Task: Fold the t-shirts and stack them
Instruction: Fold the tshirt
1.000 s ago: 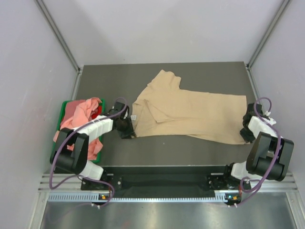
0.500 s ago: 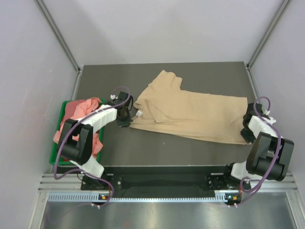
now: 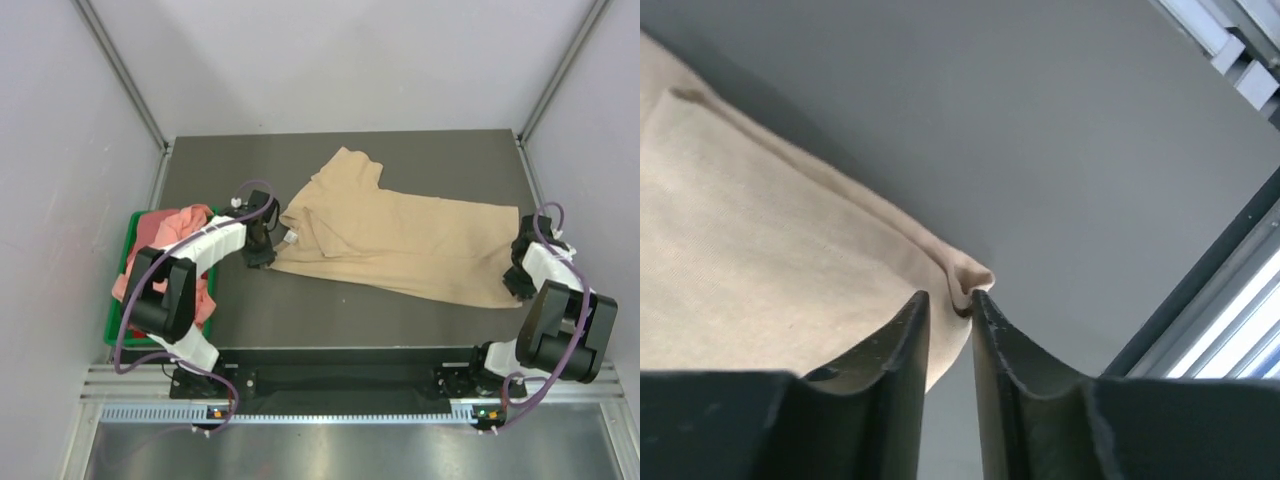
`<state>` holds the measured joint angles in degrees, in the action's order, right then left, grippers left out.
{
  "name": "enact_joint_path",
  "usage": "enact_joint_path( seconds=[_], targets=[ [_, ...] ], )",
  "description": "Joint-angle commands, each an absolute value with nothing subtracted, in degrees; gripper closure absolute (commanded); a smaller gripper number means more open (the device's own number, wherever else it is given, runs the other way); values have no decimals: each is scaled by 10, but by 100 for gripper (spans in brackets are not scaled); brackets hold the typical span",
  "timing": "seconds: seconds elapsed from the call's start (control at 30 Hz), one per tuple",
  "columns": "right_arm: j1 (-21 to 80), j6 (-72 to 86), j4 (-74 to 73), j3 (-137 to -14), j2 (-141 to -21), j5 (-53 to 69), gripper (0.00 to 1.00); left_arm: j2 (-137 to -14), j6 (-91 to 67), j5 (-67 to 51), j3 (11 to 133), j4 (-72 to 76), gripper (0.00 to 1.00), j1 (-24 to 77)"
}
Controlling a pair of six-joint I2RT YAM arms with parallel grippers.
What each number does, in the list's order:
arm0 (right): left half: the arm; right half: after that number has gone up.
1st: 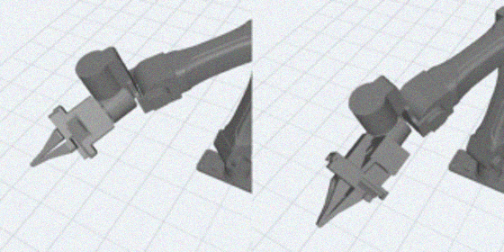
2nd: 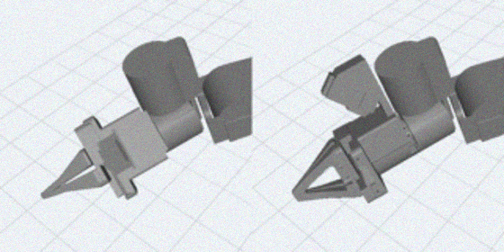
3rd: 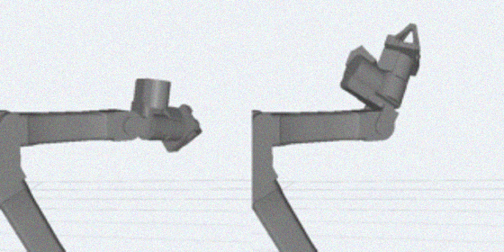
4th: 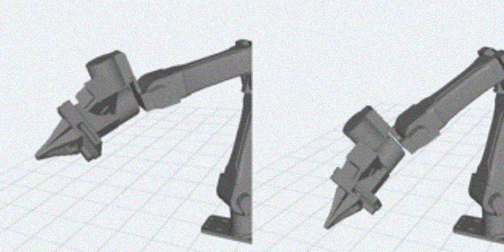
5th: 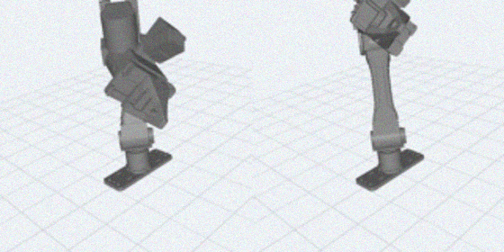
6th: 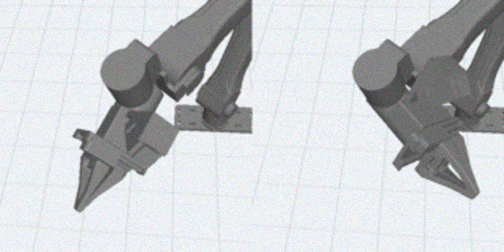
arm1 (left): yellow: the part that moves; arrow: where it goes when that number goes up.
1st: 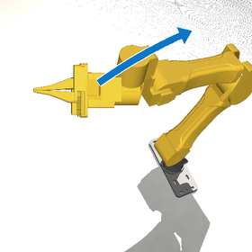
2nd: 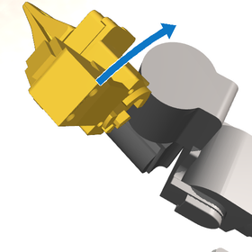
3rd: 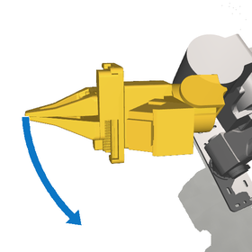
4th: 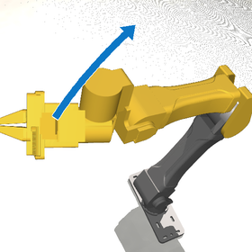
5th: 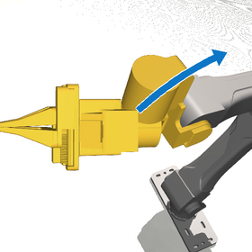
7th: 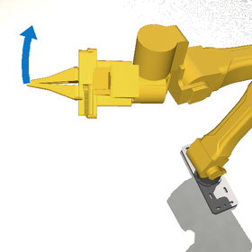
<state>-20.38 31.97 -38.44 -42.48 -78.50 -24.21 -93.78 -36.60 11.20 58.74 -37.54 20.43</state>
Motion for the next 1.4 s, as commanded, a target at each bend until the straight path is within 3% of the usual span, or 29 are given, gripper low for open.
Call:
enact_joint_path(
  seconds=[0.0,0.17,0.3,0.5,0.77,1.07,1.37],
  targets=[
    [-206,294,-400,-461,-758,-216,74,-892,-346,120,643,-398,67,199],
    [-164,260,-391,-497,-701,-177,70,-917,-315,23,723,-401,64,177],
    [0,247,-370,-542,-683,-237,63,-969,-306,-16,789,-410,66,159],
    [239,201,-267,-622,-754,-254,60,-1003,-302,-45,823,-397,66,143],
    [463,22,-72,-711,-924,-224,60,-1099,-314,-244,849,-268,70,110],
    [536,-53,-23,-784,-1059,-171,58,-1217,-310,-181,907,-318,76,101],
    [547,-85,-25,-799,-1137,-196,59,-1224,-311,-151,897,-324,77,97]
  ],
)
